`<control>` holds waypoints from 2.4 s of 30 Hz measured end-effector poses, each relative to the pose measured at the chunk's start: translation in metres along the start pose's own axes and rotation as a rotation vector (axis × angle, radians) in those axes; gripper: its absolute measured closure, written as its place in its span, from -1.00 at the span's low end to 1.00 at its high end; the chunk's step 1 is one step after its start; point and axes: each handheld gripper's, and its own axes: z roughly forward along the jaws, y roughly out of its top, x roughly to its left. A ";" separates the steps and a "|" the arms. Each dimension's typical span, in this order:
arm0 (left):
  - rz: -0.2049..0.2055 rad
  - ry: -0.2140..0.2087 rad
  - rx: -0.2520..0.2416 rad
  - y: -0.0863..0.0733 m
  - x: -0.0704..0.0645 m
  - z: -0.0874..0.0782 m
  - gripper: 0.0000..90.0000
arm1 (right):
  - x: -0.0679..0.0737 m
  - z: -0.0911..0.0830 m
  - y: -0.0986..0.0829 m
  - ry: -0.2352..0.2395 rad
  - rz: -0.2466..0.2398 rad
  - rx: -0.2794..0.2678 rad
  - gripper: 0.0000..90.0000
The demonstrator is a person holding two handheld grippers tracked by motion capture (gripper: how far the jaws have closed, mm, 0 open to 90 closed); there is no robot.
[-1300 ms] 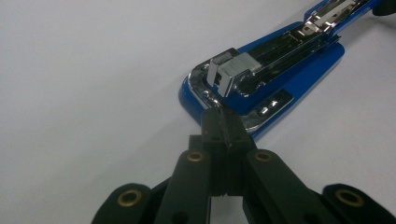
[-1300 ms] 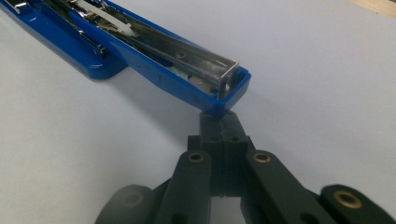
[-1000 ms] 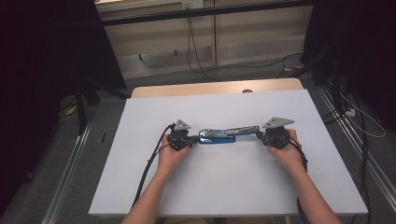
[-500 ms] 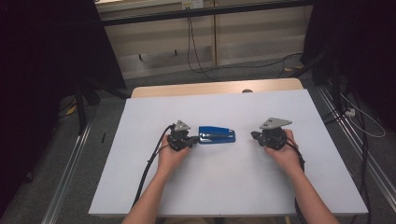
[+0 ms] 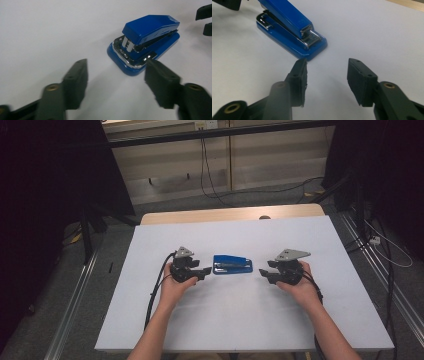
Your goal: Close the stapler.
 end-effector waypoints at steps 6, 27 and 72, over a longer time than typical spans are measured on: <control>-0.014 -0.007 -0.052 -0.003 0.003 -0.025 -0.56 | 0.006 -0.014 -0.002 0.014 0.032 -0.031 -0.16; 0.015 -0.010 -0.136 -0.028 0.004 -0.078 -0.81 | 0.025 -0.057 -0.024 -0.019 0.039 -0.065 -0.60; 0.033 0.057 -0.143 -0.081 0.024 -0.132 -0.84 | 0.025 -0.105 -0.063 -0.028 0.061 -0.076 -0.73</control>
